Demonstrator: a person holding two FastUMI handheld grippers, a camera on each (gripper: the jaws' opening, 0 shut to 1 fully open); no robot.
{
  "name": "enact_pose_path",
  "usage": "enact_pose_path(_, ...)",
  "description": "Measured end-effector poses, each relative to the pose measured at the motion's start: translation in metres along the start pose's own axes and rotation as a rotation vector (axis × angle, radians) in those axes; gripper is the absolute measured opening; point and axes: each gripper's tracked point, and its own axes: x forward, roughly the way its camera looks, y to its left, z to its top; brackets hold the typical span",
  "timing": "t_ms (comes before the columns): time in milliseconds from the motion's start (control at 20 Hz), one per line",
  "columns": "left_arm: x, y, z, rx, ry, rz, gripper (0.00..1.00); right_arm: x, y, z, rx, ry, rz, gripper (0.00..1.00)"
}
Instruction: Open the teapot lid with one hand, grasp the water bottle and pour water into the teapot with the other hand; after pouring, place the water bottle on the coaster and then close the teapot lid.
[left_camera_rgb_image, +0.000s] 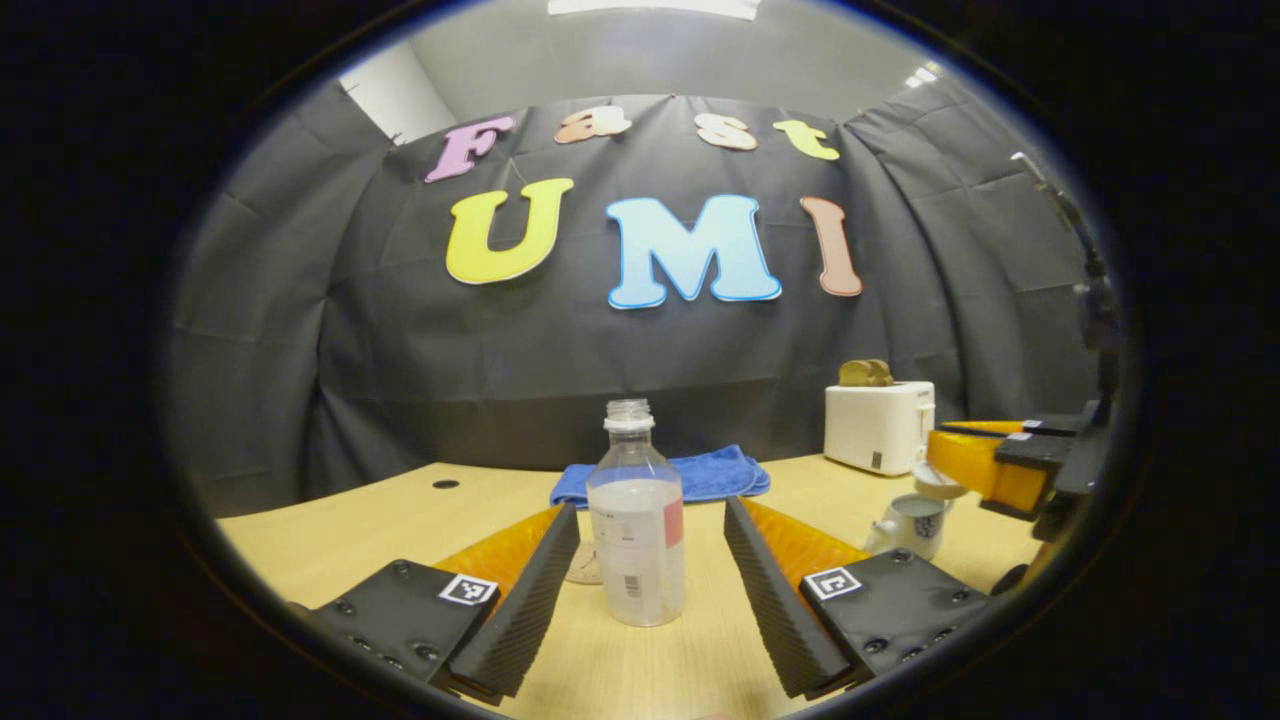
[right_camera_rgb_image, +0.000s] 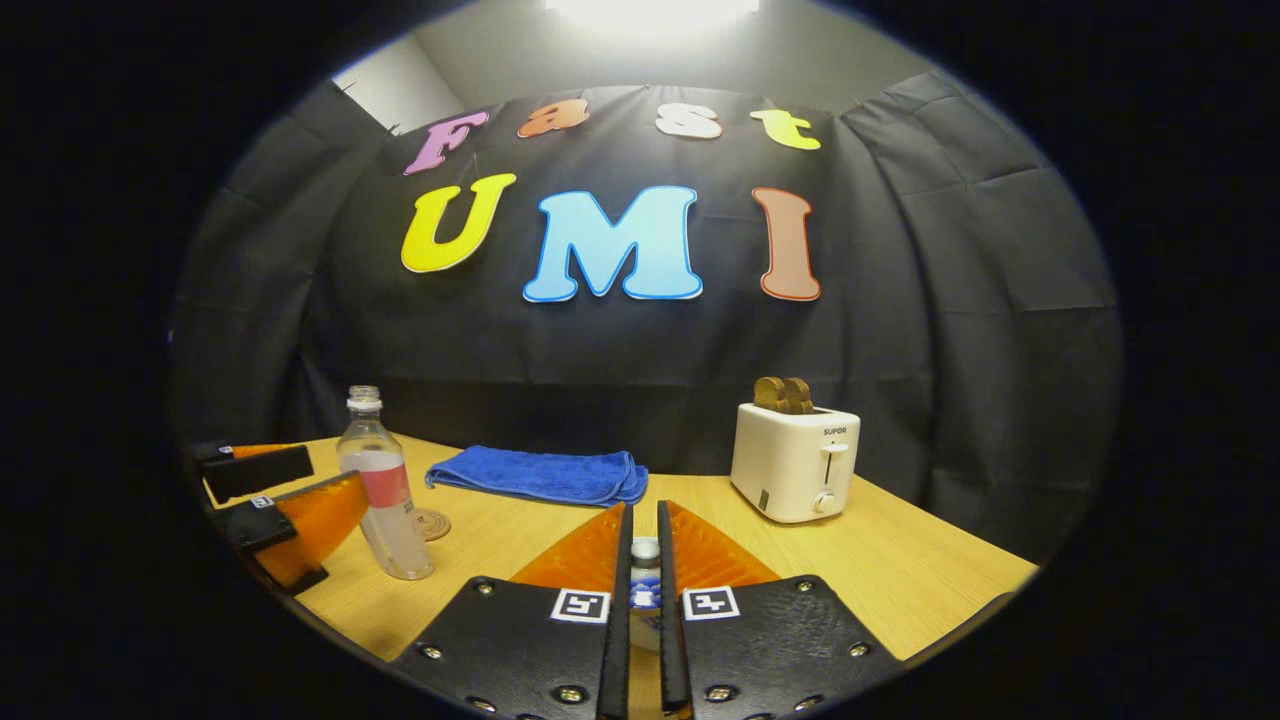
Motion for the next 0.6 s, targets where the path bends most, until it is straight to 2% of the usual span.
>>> enact_pose_path(200,0.022,0.007,-0.019,-0.023,0.05,0.016,1.0,-0.018,-0.001,0.004,0.016,-0.035,0.013,0.12)
enact_pose_path(350,0.029,0.015,-0.018,-0.04,0.043,0.028,1.0,-0.021,-0.004,0.0,0.029,-0.034,0.016,0.12)
enact_pose_path(600,0.04,0.008,-0.012,-0.005,0.027,0.016,1.0,-0.018,-0.006,-0.005,0.041,-0.024,0.018,0.12)
